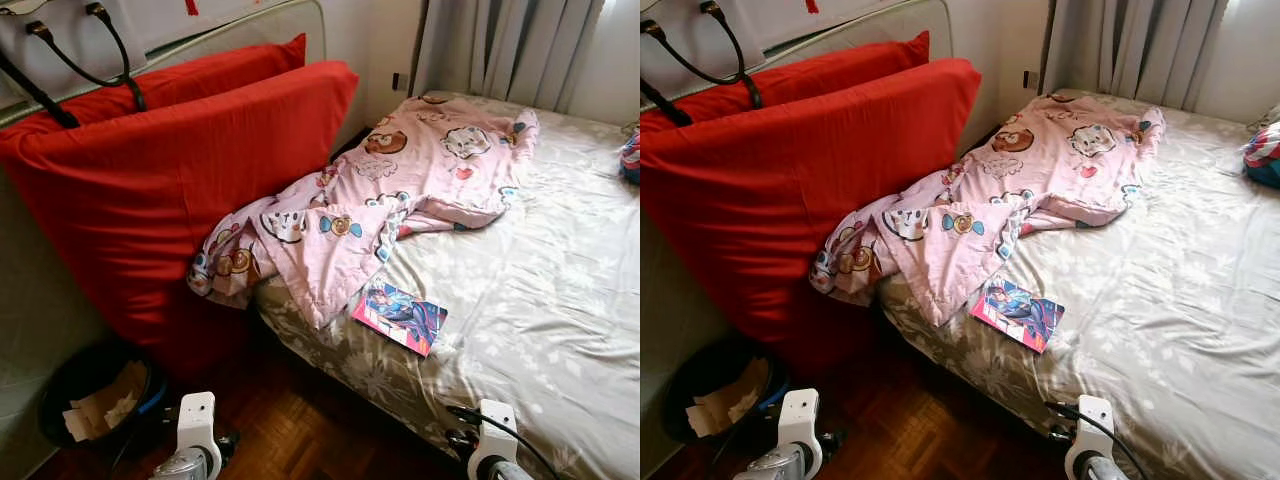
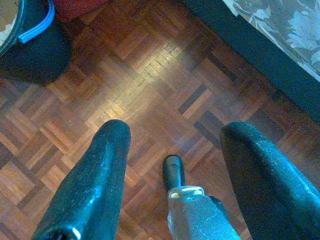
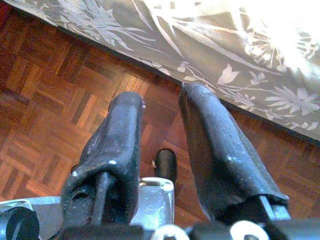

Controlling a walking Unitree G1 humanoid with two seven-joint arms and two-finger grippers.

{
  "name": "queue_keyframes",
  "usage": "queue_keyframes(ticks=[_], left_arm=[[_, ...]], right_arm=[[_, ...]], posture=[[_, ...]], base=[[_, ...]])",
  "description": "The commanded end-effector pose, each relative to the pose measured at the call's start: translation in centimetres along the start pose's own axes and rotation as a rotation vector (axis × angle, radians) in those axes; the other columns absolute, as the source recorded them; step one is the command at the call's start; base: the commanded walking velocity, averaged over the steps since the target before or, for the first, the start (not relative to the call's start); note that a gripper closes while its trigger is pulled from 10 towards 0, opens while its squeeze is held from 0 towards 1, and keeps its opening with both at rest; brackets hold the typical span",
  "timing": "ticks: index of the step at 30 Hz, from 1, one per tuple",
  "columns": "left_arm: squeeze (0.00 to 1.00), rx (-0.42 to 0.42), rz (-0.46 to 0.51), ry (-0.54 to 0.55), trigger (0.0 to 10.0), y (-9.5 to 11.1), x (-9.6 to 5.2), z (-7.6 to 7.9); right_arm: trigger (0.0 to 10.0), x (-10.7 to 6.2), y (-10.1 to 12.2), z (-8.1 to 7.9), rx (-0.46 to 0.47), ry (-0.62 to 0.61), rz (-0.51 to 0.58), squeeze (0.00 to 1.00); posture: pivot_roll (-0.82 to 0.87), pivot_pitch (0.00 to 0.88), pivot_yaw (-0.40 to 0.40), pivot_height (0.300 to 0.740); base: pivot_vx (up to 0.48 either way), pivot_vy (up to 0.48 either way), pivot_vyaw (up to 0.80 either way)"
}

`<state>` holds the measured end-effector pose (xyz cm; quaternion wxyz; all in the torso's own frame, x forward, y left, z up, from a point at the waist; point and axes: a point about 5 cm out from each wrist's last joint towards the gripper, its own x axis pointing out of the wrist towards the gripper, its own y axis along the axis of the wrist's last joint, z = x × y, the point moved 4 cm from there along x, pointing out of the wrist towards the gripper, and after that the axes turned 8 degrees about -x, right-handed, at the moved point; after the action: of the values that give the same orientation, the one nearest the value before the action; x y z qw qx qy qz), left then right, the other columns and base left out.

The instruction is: Clean up the room

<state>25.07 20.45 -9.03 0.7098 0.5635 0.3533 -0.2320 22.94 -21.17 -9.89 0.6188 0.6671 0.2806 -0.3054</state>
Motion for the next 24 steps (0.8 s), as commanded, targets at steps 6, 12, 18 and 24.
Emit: queue_keyframes(ticks=[6,12,18,24], left_arm=[[0.00,-0.020,-0.006,0.002,10.0,-0.30,-0.06,-0.25],[0.00,-0.019,-0.006,0.002,10.0,-0.32,-0.06,-0.24],[0.00,-0.019,-0.006,0.002,10.0,-0.33,-0.06,-0.26],[0.00,-0.017,-0.003,-0.001,10.0,-0.28,-0.07,-0.24]], right_arm=[[10.0,-0.01,-0.25,-0.08,0.003,-0.001,-0.010,0.00],[10.0,-0.02,-0.27,-0.08,0.003,0.000,-0.010,0.00],[10.0,-0.02,-0.29,-0.09,0.003,0.000,-0.010,0.00],[10.0,-0.02,-0.13,-0.12,0.002,0.002,0.003,0.00]], posture=[[-0.10,0.019,0.039,0.740],[-0.10,0.019,0.039,0.740],[-0.10,0.020,0.039,0.740],[-0.10,0.021,0.039,0.740]], base=[[0.296,0.000,0.00],[0.319,0.000,0.00],[0.320,0.000,0.00],[0.321,0.000,0.00]])
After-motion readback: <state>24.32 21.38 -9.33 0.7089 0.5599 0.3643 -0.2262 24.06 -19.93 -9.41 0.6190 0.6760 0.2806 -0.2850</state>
